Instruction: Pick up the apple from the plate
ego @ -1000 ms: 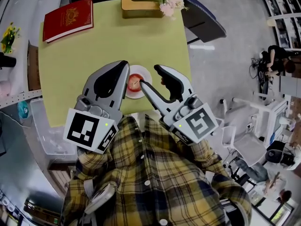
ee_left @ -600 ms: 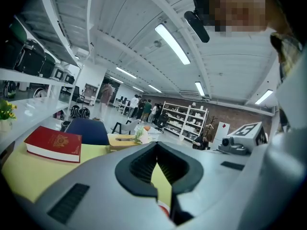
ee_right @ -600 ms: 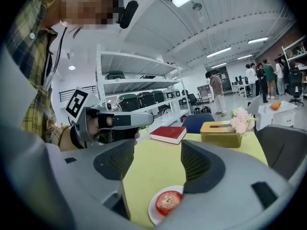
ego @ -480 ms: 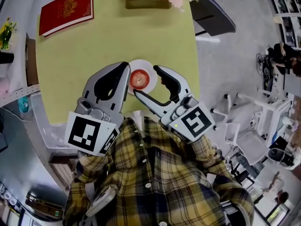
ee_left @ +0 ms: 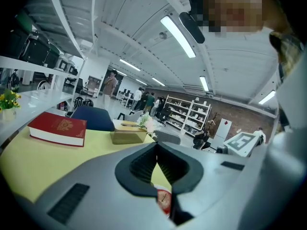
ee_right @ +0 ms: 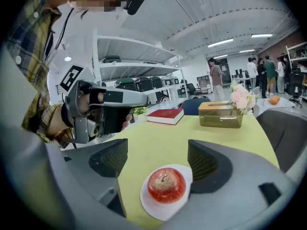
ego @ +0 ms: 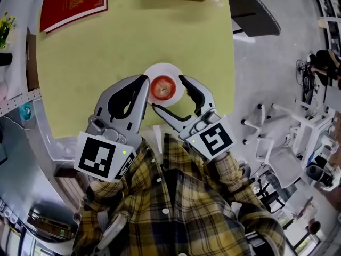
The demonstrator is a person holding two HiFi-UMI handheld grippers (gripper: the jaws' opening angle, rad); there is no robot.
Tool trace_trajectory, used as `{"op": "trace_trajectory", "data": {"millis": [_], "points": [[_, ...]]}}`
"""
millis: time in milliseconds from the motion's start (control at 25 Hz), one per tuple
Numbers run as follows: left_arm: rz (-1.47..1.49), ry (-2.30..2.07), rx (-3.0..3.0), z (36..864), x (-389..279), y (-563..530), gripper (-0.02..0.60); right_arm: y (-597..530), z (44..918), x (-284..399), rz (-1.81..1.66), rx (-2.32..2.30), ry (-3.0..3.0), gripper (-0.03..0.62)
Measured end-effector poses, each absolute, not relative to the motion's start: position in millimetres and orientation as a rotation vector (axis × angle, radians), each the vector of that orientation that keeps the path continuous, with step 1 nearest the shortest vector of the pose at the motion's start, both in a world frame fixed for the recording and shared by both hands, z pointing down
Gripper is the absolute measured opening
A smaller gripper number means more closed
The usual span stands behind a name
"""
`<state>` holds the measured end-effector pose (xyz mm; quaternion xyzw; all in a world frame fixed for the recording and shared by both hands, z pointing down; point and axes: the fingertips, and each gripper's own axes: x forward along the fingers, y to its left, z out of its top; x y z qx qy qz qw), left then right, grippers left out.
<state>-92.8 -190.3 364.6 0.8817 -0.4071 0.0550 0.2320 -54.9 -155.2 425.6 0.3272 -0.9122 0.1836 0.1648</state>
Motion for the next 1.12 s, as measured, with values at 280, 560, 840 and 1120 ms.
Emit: {"op": "trace_trajectory", "data": {"millis": [280, 560, 840, 1120], "points": [[0.166, -1.117, 2.395, 382, -93, -187, 0.008, -150, 461, -52, 0.510, 0.926, -2.547, 0.374], [0.183, -1.107, 2.366, 401, -95, -186, 0.008, -147, 496, -51, 0.507, 0.908, -2.482, 0.377], [0.187, -1.113, 2.342, 411, -97, -184, 0.008, -146, 526, -51, 0.506, 0.913, -2.459, 0.379], [0.177, -1.109, 2.328, 413, -96, -181, 0.008, -144, 543, -49, 0.518, 0.900, -2.422, 0.379]]}}
